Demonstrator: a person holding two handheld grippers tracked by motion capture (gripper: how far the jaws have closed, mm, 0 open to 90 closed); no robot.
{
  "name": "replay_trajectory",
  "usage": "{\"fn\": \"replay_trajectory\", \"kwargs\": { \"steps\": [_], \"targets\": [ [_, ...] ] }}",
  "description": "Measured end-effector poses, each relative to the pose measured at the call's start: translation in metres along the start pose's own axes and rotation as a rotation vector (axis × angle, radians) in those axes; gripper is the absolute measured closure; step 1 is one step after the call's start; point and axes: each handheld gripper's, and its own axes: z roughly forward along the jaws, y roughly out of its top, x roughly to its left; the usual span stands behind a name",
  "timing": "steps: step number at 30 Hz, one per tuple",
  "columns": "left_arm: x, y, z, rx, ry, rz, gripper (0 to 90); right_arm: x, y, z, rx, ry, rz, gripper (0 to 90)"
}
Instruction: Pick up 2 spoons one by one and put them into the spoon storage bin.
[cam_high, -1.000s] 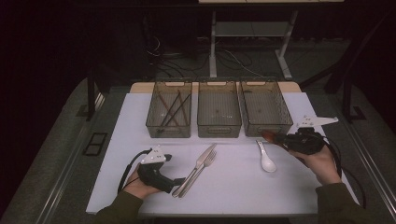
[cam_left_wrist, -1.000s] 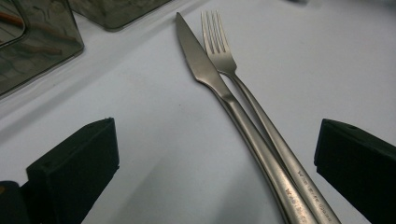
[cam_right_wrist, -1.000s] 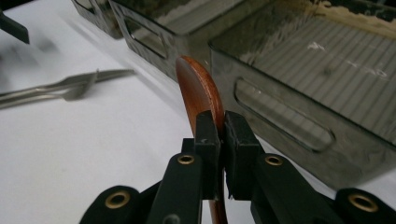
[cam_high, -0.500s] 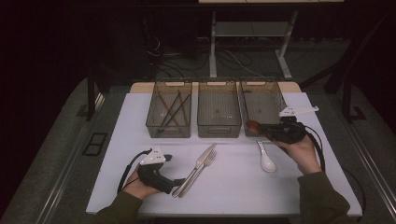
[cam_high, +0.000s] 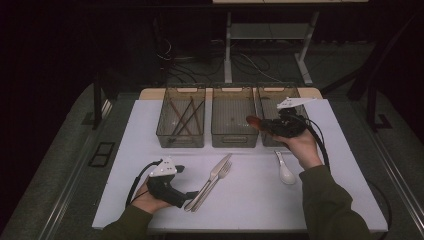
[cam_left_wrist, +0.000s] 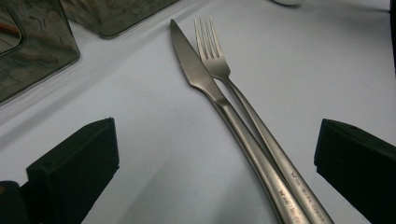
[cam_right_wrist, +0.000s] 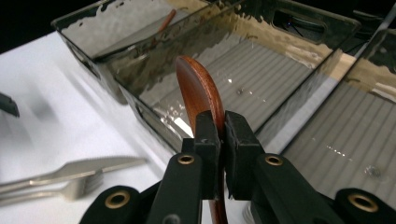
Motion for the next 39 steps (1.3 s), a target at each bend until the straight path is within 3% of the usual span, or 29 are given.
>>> {"fn": "replay_trajectory", "kwargs": {
  "steps": [23,39],
  "targets": [
    [0.000,0.001,-0.002,-0.012,-0.009,0.012,0.0,0.010,0.052,0.050,-0.029,-0.057,0.021,84.6],
    [0.000,0.001,-0.002,-0.011,-0.007,0.016,0.0,0.016,0.075,0.089,-0.034,-0.052,0.052,84.5]
  ]
}}
